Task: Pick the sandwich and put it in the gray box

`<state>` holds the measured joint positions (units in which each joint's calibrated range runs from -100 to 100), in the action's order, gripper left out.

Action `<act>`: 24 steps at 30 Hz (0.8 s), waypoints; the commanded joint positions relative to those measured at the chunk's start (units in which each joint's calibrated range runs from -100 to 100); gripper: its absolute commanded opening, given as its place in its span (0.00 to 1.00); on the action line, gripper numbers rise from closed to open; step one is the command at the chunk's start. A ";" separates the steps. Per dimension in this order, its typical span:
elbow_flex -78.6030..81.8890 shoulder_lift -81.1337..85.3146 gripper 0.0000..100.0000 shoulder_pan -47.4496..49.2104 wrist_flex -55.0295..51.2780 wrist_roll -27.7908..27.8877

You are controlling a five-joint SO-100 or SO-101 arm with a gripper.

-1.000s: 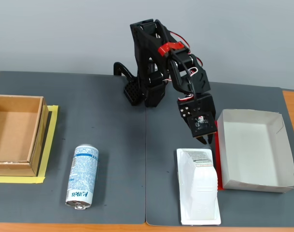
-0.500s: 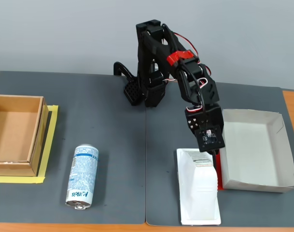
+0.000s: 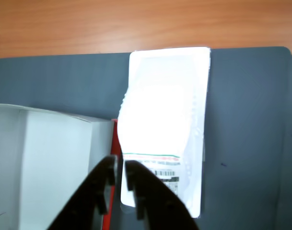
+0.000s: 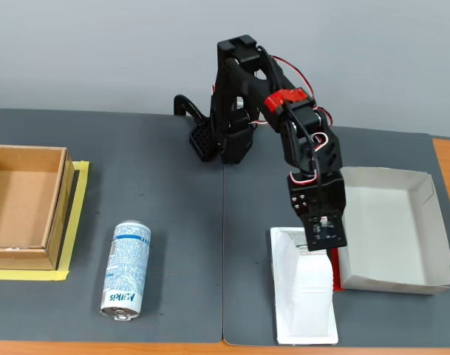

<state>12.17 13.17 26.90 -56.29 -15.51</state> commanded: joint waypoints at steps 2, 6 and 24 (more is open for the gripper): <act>-2.90 0.44 0.02 -1.79 -0.92 0.06; -2.99 0.52 0.02 -2.32 -3.52 -0.10; -2.99 0.18 0.26 -1.94 -4.30 3.60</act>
<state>12.17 13.08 24.91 -60.45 -13.11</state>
